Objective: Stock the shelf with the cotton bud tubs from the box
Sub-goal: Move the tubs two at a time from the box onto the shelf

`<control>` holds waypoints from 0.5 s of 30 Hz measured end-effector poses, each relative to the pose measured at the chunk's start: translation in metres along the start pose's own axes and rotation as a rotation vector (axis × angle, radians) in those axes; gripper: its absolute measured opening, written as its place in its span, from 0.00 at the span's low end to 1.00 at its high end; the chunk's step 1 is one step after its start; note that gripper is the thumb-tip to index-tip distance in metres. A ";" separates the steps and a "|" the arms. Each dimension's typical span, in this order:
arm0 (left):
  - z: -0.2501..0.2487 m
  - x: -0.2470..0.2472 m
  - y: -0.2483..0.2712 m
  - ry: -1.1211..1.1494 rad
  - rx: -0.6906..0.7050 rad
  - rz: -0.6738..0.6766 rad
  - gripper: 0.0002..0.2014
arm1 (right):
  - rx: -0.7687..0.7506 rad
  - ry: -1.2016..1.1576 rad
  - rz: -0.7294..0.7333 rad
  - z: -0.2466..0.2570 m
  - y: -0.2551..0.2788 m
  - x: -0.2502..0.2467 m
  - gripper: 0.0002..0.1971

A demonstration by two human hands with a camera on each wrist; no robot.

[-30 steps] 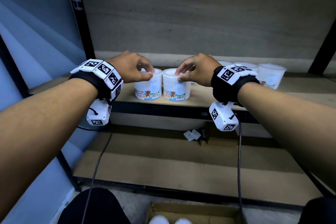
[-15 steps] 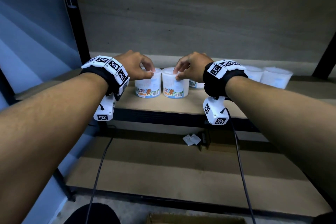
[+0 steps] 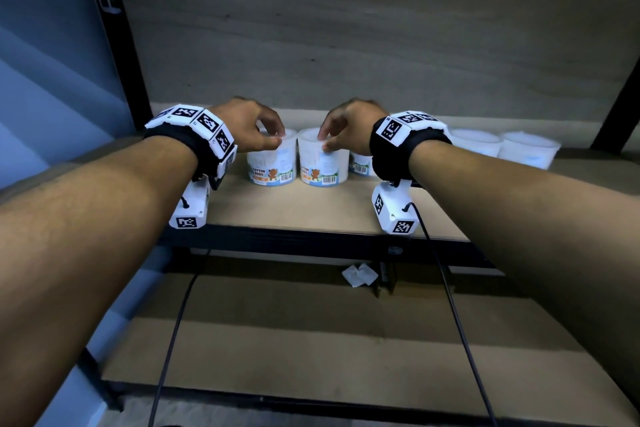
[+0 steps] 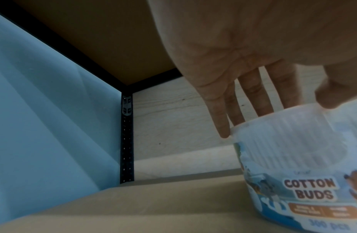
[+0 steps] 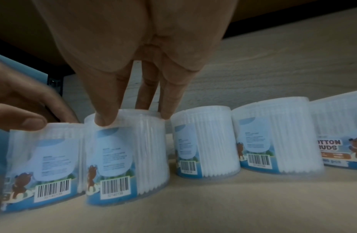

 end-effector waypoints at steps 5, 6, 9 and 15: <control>0.006 0.004 -0.010 0.001 -0.017 -0.007 0.10 | 0.011 0.030 0.014 -0.003 -0.012 0.002 0.10; 0.008 0.005 -0.012 0.001 -0.014 -0.009 0.10 | 0.020 0.021 0.014 -0.004 -0.015 0.003 0.10; 0.012 0.007 -0.017 0.008 -0.023 -0.006 0.09 | 0.031 -0.006 0.005 -0.005 -0.020 0.004 0.10; 0.018 0.011 -0.022 0.004 -0.055 -0.040 0.08 | 0.046 -0.016 -0.018 -0.006 -0.031 0.009 0.08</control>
Point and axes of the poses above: each hand's wrist, its own y-axis away from the middle knuckle, its own x-axis out of the palm, z = x × y, the point moved 1 cm from there along -y, towards the middle knuckle, and after that the axes turned 8 degrees about x, right-handed, at the moved point
